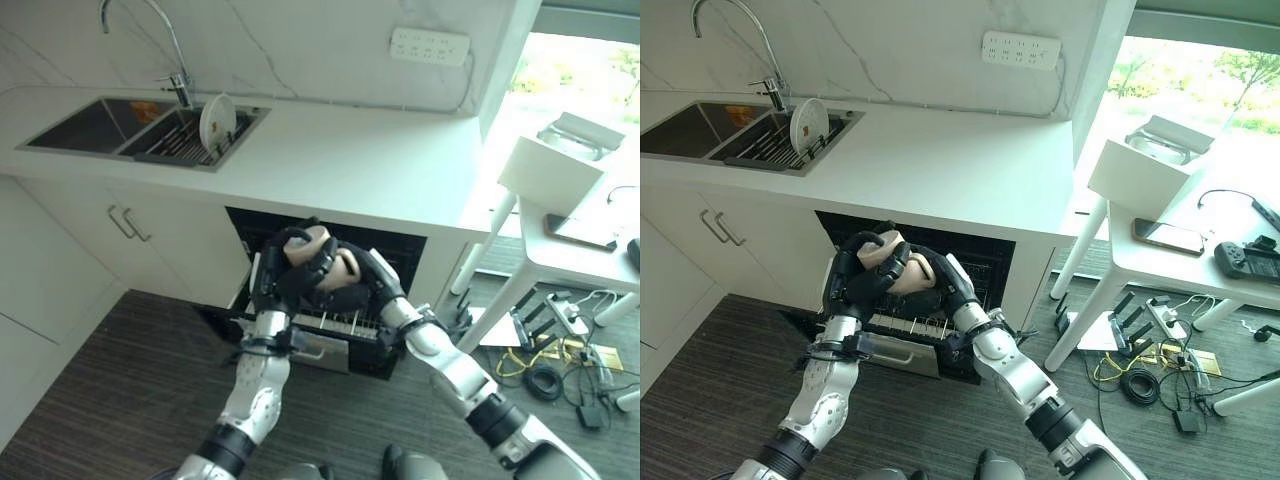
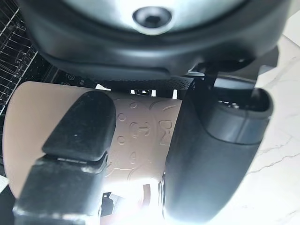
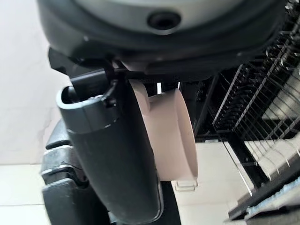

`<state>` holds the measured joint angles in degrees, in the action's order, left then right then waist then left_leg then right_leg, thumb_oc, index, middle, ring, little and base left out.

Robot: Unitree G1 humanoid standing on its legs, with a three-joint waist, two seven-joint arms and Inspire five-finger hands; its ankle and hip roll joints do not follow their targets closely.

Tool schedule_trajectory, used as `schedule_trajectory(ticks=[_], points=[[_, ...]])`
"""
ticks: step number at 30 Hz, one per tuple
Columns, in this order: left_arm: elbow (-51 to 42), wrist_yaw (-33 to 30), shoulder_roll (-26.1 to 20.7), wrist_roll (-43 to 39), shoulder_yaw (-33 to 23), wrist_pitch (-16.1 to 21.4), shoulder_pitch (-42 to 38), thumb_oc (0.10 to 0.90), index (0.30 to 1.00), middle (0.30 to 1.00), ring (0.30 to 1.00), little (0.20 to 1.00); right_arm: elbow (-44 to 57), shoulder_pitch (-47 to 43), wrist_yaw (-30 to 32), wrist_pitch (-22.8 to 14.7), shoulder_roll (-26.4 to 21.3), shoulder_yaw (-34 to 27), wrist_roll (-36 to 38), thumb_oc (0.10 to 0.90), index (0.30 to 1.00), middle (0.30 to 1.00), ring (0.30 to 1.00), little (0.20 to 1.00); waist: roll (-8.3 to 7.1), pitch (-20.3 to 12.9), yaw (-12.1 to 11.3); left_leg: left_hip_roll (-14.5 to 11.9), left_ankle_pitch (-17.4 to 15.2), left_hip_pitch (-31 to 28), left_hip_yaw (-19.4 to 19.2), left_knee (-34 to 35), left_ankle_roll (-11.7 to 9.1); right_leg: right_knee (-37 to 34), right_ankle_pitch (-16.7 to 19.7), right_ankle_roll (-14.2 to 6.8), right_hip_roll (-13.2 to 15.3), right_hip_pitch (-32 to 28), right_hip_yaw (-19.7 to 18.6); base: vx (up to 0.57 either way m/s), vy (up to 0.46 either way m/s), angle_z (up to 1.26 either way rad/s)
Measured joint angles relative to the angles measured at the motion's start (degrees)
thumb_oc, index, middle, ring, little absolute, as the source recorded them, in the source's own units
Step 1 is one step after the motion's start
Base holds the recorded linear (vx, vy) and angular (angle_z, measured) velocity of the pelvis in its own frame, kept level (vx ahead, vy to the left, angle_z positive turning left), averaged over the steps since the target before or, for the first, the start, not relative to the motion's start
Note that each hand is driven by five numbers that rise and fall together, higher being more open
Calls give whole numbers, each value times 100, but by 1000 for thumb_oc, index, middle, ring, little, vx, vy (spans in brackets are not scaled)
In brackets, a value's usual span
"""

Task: Place the dishes in the dishwasher.

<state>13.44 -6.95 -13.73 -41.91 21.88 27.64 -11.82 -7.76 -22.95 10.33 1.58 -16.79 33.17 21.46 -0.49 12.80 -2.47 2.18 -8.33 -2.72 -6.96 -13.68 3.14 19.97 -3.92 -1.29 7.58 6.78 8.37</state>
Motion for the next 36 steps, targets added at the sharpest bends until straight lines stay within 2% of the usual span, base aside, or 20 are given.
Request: schedule_trajectory(ticks=[14, 15, 16, 17, 21, 25, 27, 33, 36], points=[[0, -27, 83, 44, 16, -7, -170, 400, 300, 300, 300, 300, -13, 1, 257, -229, 0, -10, -90, 400, 300, 300, 300, 300, -1, 1, -17, 2, 0, 13, 8, -5, 0, 2, -1, 0, 5, 8, 7, -5, -2, 0], [0, -36, 83, 79, 20, -11, -204, 474, 411, 411, 411, 411, -27, 0, 286, -286, 0, -12, -70, 400, 300, 300, 300, 300, -1, 0, -18, 2, 0, 16, 9, -7, 0, 2, -1, 0, 5, 11, 7, 0, 0, 0], [1, -59, 82, 159, 21, -18, -238, 590, 585, 585, 585, 585, -45, 0, 311, -331, 1, -12, -47, 400, 300, 300, 300, 300, -1, 0, -18, 2, 0, 21, 10, -8, 0, 2, -1, 0, 5, 13, 8, -39, -22, 1], [0, -120, 72, 302, 41, -41, -320, 800, 900, 900, 900, 900, -108, 1, 405, -473, 6, -19, 41, 400, 300, 300, 300, 300, -1, 0, -15, 2, 0, 33, 12, -12, 0, -2, 0, 0, 5, 21, 10, -36, -18, 1], [-1, -162, 52, 508, 59, -215, -447, 800, 900, 900, 900, 900, -108, 5, 581, -553, -64, -27, 131, 400, 300, 300, 300, 300, 2, 1, 45, 1, 1, 59, 29, -19, 0, -12, 1, -1, 6, 30, 23, -10, -4, 0], [-11, -245, 28, 1086, 56, -397, -497, 800, 900, 900, 900, 900, -106, 123, 708, -636, -136, -70, 336, 400, 300, 300, 300, 300, 42, 5, 70, -2, 1, 65, 46, -1, 0, -19, 0, -1, 5, 20, 39, -1, -3, 1], [-19, -231, 29, 1345, 108, -523, -474, 800, 900, 900, 900, 900, -86, 311, 707, -748, -206, -98, 394, 400, 300, 300, 300, 300, 107, 7, 77, -2, 1, 69, 77, 13, 0, -31, 0, -1, 5, 2, 63, -4, -9, 6], [-222, 32, 15, 1806, 58, -763, -44, 800, 900, 900, 900, 900, 45, 756, 495, -774, -427, -113, 461, 400, 300, 300, 300, 300, 350, 18, 64, -6, 31, 67, 170, 146, -13, -83, -30, 10, 8, -41, 162, 10, -21, 8], [-301, 164, -121, 2041, 15, -767, 145, 800, 900, 900, 900, 900, 25, 858, 274, -775, -483, -113, 453, 400, 300, 300, 300, 300, 380, 19, 45, -6, 81, 52, 260, 246, -50, -84, -73, 27, 9, -48, 234, 49, -22, 14]])
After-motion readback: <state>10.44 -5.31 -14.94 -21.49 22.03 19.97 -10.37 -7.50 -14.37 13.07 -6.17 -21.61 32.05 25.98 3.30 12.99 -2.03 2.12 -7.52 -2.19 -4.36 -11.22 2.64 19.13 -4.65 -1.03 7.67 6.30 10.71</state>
